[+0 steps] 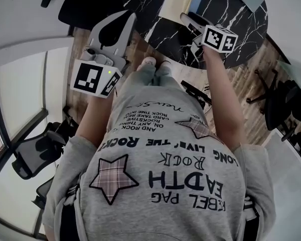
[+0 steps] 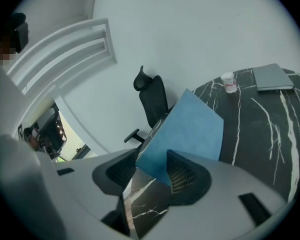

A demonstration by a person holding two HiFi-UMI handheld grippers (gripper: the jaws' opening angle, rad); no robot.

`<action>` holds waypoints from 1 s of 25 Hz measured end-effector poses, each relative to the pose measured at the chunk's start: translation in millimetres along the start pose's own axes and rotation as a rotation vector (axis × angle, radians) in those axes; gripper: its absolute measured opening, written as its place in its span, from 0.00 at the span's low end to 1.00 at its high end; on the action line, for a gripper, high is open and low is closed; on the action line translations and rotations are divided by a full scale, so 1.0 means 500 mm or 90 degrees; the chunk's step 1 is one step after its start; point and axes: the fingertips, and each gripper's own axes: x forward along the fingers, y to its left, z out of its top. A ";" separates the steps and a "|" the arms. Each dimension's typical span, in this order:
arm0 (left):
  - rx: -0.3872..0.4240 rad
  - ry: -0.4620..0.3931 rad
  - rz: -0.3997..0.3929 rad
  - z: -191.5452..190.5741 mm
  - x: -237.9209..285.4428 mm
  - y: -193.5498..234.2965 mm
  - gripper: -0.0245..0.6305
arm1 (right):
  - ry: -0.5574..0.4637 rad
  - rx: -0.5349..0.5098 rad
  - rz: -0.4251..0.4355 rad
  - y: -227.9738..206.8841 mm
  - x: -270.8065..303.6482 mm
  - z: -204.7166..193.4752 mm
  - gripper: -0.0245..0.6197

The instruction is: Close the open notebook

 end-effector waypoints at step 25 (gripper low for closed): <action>-0.001 0.017 0.050 -0.019 -0.035 0.027 0.05 | 0.039 0.000 -0.030 -0.083 0.124 -0.058 0.12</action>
